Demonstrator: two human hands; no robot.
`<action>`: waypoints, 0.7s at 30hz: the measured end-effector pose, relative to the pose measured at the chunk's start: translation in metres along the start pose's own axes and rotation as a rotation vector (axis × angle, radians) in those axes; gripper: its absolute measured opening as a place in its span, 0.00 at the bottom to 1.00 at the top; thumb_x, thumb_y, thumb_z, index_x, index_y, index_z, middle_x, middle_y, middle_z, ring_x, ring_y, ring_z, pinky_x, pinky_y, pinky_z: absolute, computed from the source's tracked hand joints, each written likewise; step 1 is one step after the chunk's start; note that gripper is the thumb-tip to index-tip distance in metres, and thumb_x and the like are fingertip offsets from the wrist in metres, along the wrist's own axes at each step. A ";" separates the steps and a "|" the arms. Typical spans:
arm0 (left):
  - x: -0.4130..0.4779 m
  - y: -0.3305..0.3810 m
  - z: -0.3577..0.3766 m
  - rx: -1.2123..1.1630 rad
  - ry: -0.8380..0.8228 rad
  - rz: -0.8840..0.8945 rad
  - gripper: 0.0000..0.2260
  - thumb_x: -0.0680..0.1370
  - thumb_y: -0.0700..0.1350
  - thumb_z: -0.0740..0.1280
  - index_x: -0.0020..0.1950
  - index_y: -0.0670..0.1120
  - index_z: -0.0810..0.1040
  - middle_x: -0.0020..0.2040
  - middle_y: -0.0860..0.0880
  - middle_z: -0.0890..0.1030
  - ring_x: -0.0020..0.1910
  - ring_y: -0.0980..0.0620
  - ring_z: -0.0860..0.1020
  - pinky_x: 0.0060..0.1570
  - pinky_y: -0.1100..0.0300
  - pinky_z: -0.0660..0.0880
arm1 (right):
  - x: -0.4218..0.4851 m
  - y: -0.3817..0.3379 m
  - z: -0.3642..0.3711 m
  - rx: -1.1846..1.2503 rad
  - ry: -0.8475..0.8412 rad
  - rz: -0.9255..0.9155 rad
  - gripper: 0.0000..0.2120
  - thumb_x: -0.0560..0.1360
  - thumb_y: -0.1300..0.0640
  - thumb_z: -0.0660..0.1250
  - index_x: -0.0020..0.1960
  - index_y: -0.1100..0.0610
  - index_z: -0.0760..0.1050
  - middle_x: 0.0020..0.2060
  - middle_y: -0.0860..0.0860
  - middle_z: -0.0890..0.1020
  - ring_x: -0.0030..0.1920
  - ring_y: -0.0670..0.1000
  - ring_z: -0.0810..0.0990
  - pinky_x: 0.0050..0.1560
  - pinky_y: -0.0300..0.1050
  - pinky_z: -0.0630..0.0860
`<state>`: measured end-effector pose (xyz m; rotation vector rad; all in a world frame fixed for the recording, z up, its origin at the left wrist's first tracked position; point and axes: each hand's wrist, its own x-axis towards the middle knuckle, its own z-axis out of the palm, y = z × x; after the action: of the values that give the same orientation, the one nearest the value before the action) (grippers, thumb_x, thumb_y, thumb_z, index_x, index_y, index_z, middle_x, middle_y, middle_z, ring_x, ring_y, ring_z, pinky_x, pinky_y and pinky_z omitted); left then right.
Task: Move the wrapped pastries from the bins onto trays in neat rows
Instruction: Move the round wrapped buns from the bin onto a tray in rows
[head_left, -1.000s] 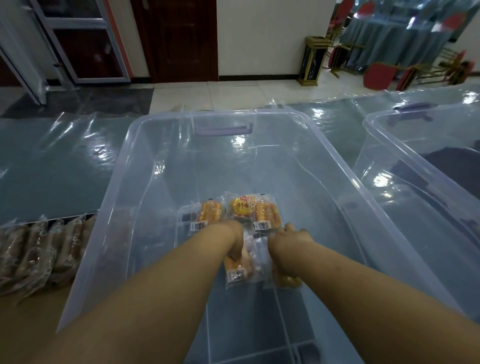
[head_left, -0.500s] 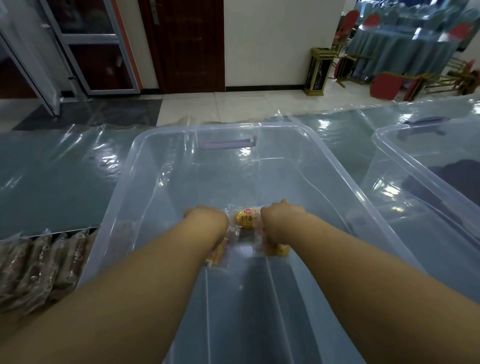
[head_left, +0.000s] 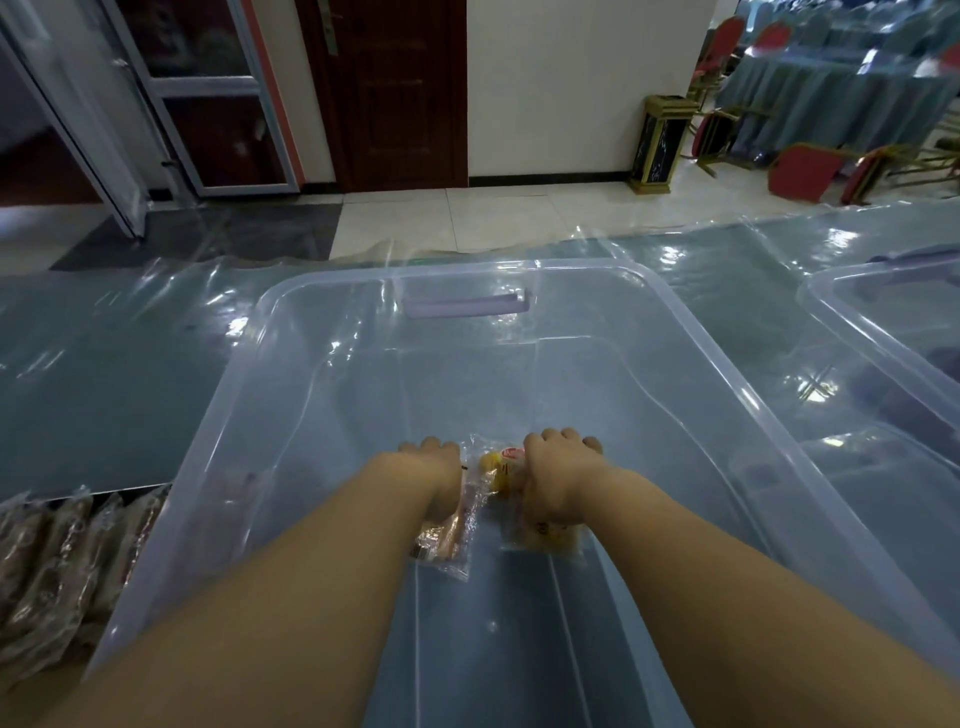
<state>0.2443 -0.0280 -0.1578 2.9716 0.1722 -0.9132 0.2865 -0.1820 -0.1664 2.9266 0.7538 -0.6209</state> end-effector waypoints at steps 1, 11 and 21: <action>0.001 -0.001 0.001 -0.045 0.003 -0.003 0.32 0.73 0.39 0.68 0.73 0.43 0.55 0.70 0.43 0.63 0.66 0.39 0.66 0.63 0.46 0.68 | 0.001 -0.001 -0.003 -0.004 0.023 -0.004 0.28 0.69 0.48 0.69 0.64 0.55 0.64 0.62 0.55 0.72 0.63 0.58 0.67 0.64 0.56 0.62; 0.005 -0.002 0.002 0.069 -0.030 -0.161 0.39 0.66 0.52 0.77 0.70 0.45 0.62 0.67 0.43 0.59 0.67 0.39 0.60 0.63 0.45 0.68 | 0.012 -0.012 -0.009 -0.087 -0.059 -0.068 0.38 0.63 0.39 0.73 0.67 0.51 0.64 0.63 0.56 0.66 0.64 0.60 0.61 0.63 0.61 0.57; -0.011 0.001 -0.011 -0.022 -0.051 -0.147 0.40 0.63 0.49 0.79 0.67 0.43 0.60 0.59 0.45 0.75 0.57 0.42 0.75 0.60 0.44 0.70 | 0.014 -0.008 -0.012 -0.034 -0.087 0.059 0.42 0.59 0.36 0.74 0.66 0.50 0.62 0.62 0.54 0.69 0.63 0.60 0.63 0.60 0.60 0.58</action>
<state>0.2415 -0.0294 -0.1430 2.9437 0.4007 -0.9940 0.2978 -0.1671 -0.1609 2.8588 0.6592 -0.7168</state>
